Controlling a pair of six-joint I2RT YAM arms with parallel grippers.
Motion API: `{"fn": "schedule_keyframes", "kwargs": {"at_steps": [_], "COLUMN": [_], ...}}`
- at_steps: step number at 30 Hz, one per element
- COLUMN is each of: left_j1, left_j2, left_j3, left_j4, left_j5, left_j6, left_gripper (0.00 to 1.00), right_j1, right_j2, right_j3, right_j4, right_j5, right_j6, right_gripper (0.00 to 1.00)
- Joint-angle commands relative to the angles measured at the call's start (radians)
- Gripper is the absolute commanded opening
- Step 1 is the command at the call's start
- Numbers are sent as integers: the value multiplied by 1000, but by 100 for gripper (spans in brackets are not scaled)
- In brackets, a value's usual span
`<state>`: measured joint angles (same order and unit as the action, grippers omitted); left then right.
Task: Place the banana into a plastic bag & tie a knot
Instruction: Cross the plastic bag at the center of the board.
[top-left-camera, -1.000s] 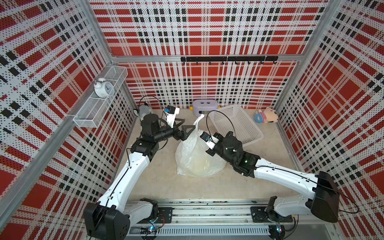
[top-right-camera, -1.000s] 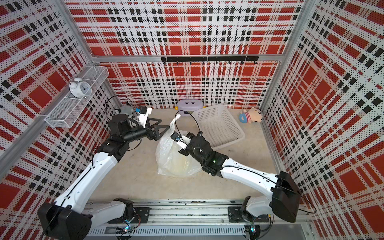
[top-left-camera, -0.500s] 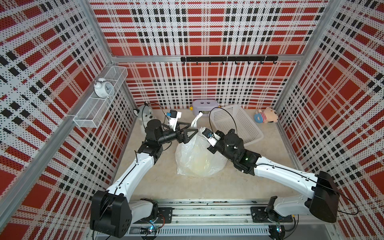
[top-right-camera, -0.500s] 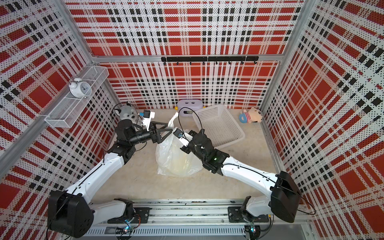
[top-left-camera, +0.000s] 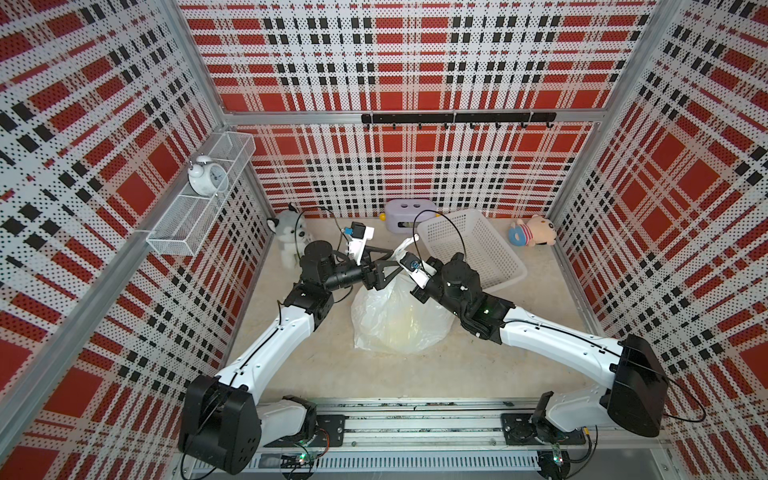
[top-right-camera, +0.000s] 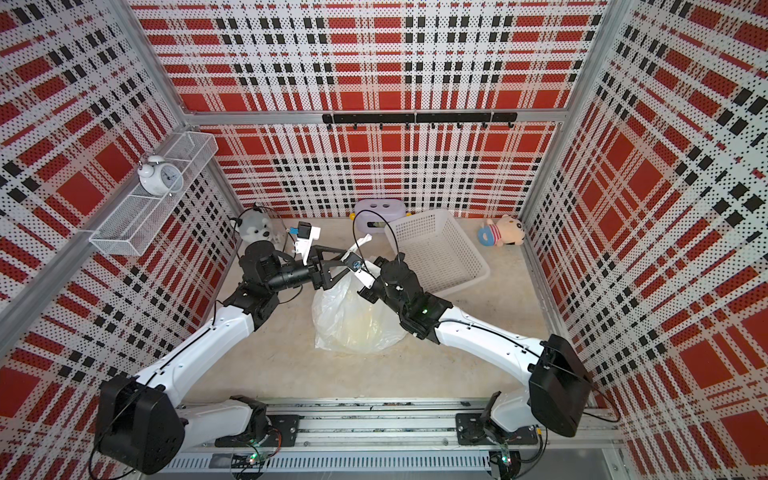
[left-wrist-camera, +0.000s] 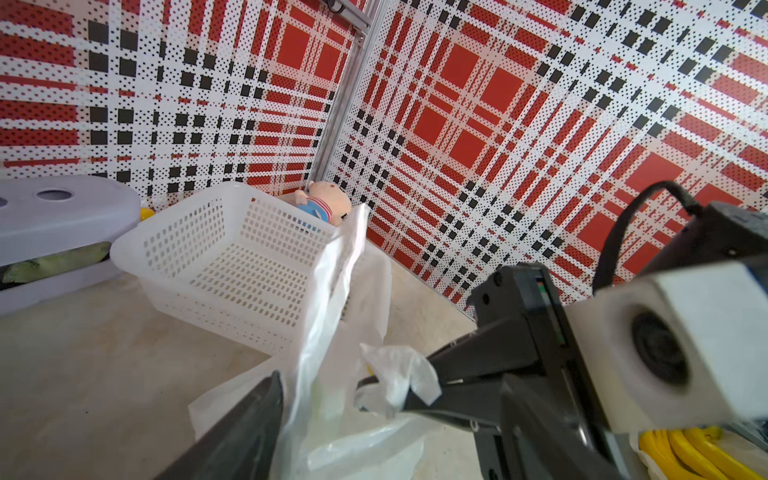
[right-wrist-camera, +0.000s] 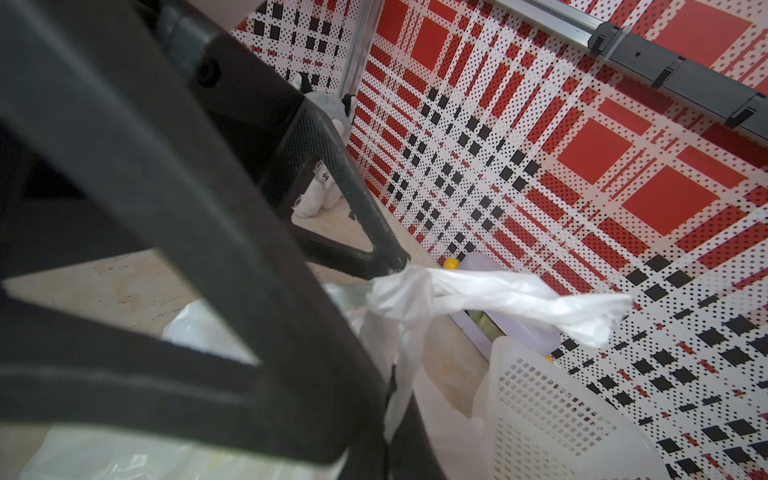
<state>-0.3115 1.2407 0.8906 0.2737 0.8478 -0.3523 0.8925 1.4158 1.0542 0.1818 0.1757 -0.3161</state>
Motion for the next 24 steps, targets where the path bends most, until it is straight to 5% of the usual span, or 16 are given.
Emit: {"fn": "schedule_keyframes", "kwargs": {"at_steps": [1,4,10,19,22,24], "left_j1": [-10,-22,-43,-49,-49,-49], "left_j2": [21,38,46,41,26,17], "left_j3": [33,48,62,61,58,56], "left_j4": [-25,-32,-48,-54,-56,-60], "left_j5": [-20,-24,-30,-47,-57,-64], "left_j6": [24,26,34,33,33,36], "left_gripper": [73,59,47,1,0,0], "right_j1": [-6,-6,-7,-10,-12,-13], "right_j2": [11,8,20,16,6,-15], "right_j3": [28,24,30,26,42,40], "right_j4": [16,23,18,6,-34,-60], "right_j5": [-10,-16,-15,-15,-24,-56], "right_j6": [7,8,7,14,28,32], "right_gripper": [0,0,0,0,0,25]}}
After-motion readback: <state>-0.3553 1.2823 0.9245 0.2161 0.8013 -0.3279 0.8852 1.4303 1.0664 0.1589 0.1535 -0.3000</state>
